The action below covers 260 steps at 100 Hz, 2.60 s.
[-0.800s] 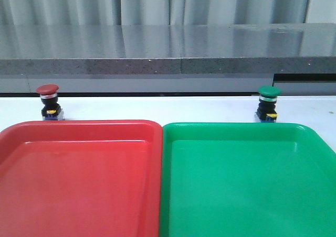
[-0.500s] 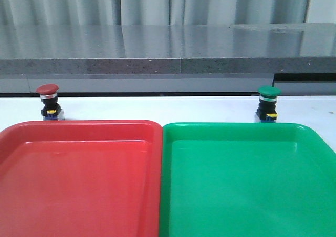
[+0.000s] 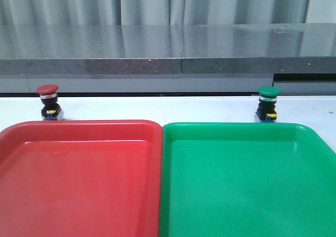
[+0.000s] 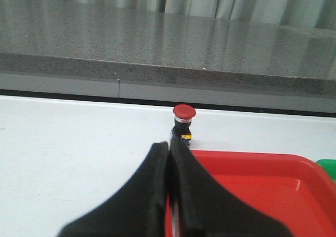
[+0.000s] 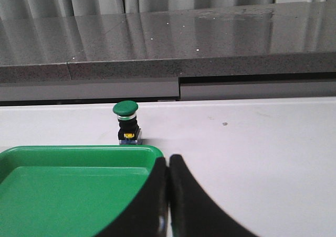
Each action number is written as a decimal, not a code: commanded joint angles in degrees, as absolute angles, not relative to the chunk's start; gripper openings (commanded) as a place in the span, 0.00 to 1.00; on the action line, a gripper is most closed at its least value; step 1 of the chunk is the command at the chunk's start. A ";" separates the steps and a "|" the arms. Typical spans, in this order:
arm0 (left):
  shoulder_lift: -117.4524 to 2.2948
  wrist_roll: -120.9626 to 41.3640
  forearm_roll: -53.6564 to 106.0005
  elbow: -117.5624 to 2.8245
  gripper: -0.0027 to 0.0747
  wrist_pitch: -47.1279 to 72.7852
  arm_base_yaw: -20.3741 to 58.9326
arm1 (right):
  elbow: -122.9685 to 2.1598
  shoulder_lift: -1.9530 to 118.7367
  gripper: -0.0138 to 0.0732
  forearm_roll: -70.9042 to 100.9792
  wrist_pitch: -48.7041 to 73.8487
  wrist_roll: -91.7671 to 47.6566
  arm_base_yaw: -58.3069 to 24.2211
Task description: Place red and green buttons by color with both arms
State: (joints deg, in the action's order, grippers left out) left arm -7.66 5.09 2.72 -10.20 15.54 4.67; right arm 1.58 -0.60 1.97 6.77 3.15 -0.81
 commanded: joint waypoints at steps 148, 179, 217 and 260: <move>-67.65 2.07 5.23 -55.84 0.89 31.31 8.77 | 0.72 -1.83 0.08 1.50 1.90 3.00 -0.73; -85.54 2.07 6.03 -67.57 0.89 29.18 8.77 | 0.72 -1.83 0.08 1.50 1.90 3.00 -0.73; -101.62 2.07 6.53 -79.04 0.89 28.34 8.77 | 0.72 -1.83 0.08 1.50 1.90 3.00 -0.73; -110.93 2.31 6.53 -83.25 0.83 27.76 8.77 | 0.72 -1.83 0.08 1.50 1.90 3.00 -0.73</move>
